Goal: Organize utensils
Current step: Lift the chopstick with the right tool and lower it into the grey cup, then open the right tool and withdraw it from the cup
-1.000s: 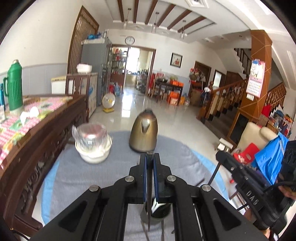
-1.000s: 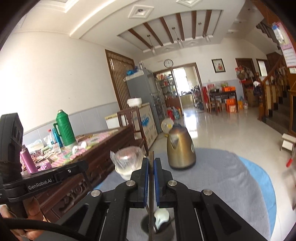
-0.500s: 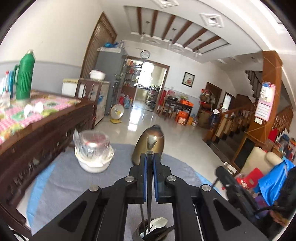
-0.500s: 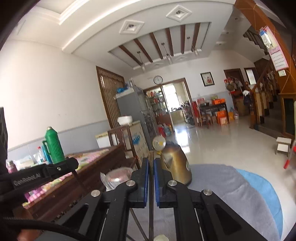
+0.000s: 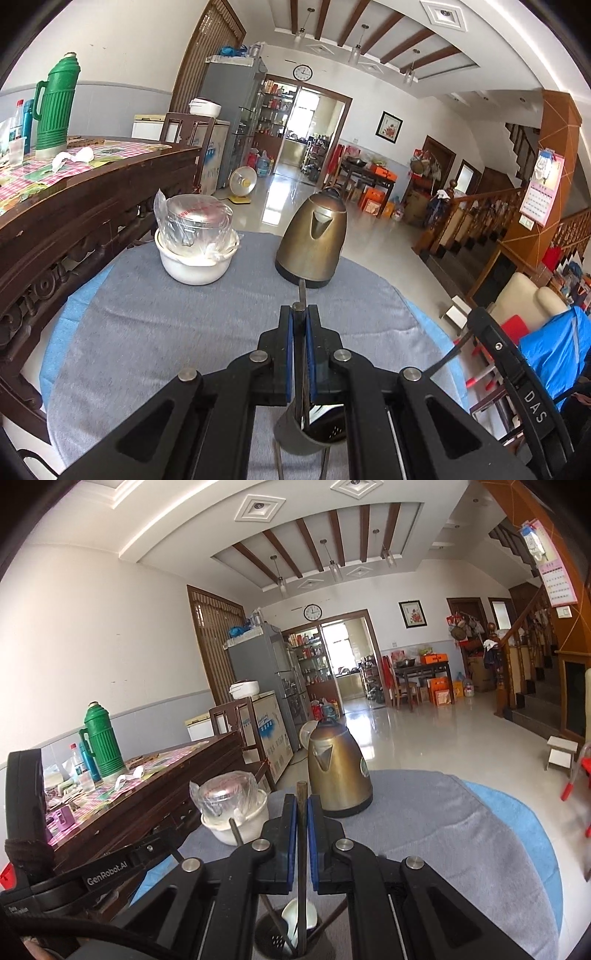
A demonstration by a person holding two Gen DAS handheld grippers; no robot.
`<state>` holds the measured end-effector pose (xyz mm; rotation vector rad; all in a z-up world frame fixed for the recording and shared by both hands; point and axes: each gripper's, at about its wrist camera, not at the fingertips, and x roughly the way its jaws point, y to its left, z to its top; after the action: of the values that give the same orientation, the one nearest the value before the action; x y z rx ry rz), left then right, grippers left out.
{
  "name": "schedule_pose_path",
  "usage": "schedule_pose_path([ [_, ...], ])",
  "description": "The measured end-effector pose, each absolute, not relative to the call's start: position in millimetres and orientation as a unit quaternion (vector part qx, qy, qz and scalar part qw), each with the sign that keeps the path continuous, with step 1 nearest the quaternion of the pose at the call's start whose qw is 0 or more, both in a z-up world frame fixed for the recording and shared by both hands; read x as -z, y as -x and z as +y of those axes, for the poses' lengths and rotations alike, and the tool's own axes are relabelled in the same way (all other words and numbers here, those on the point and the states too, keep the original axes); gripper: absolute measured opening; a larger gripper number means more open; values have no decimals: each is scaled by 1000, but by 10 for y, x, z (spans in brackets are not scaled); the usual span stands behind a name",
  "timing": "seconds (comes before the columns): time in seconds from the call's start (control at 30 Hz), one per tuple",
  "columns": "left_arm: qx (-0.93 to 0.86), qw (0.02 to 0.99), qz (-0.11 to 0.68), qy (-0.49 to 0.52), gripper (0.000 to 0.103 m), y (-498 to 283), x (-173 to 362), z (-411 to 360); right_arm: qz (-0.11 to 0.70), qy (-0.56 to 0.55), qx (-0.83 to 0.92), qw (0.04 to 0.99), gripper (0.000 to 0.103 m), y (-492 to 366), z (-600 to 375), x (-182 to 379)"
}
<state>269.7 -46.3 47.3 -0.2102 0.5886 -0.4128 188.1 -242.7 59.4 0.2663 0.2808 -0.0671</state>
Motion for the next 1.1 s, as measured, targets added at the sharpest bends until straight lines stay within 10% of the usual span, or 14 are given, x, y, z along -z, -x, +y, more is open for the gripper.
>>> schedule_pose_path([
  [0.33, 169, 942, 291, 1, 24, -2286, -475, -475, 169, -172, 5, 970, 9, -1715, -2519, -464],
  [0.43, 161, 947, 279, -18, 48, -2091, -475, -391, 177, -201, -14, 963, 22, -1614, -2589, -428],
  [0.6, 155, 949, 271, -32, 55, -1792, -505, -242, 159, -232, -17, 960, 62, -1326, -2635, -403],
  [1.1, 79, 961, 239, -112, 94, -906, -603, -140, 162, -222, 14, 961, 62, -465, -2669, -454],
])
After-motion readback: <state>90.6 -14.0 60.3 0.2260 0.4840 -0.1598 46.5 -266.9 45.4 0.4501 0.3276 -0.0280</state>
